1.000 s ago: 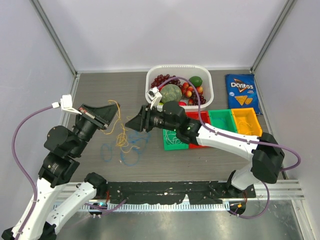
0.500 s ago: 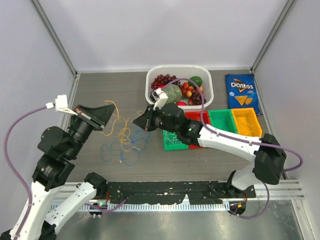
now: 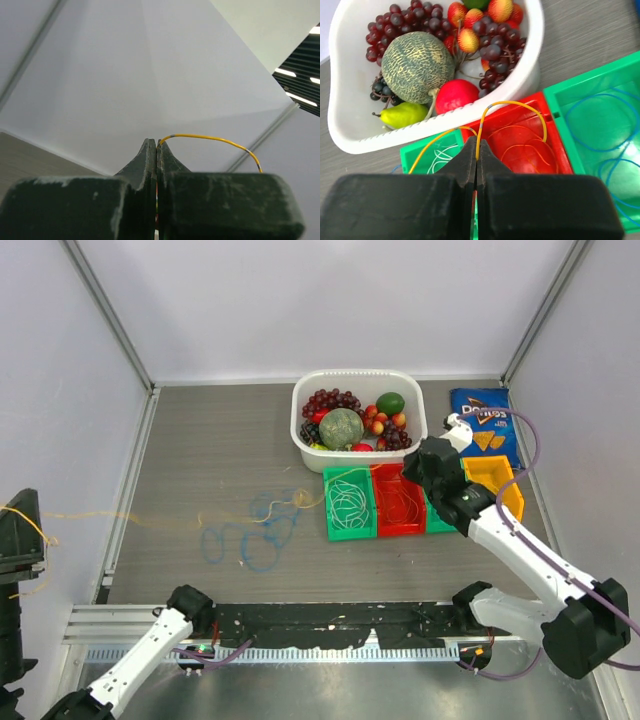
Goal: Untangle the cables
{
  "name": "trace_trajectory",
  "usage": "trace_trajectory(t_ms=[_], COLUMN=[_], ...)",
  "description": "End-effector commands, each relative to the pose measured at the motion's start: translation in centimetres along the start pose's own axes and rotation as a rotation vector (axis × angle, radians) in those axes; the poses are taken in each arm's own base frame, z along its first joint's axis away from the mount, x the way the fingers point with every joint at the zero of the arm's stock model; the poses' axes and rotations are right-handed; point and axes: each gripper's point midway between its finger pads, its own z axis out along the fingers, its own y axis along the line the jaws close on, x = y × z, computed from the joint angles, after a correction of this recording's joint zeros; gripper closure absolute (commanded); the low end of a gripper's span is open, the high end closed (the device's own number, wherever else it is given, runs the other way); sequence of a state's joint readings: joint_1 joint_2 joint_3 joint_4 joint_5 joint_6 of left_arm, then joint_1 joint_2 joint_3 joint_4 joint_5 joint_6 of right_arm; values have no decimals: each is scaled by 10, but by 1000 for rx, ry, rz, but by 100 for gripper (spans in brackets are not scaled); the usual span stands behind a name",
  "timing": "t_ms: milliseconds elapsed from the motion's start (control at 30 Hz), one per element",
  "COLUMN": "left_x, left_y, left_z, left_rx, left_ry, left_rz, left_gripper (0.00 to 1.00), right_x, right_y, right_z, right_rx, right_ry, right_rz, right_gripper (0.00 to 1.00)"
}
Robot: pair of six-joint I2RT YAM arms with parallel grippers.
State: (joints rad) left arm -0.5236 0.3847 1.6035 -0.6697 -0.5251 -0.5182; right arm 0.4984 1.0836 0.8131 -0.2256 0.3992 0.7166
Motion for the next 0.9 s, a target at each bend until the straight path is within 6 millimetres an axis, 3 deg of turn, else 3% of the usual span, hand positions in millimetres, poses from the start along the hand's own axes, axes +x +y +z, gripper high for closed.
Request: trace_trajectory(t_ms=[0, 233, 500, 800, 867], left_x=[5, -7, -53, -75, -68], left_y=[25, 33, 59, 88, 88], left_z=[2, -7, -41, -67, -65], left_rx=[-117, -144, -212, -242, -219], left_ry=[26, 16, -80, -108, -93], left_rz=[137, 172, 185, 130, 93], left_gripper=[100, 100, 100, 100, 100], right_x=[-28, -56, -70, -77, -74], right_y=[-31, -51, -87, -88, -76], right_z=[-10, -18, -19, -19, -16], right_rx=[127, 211, 287, 284, 219], right_ry=[-98, -166, -168, -171, -146], right_rz=[10, -2, 61, 57, 40], right_gripper=[99, 99, 99, 99, 99])
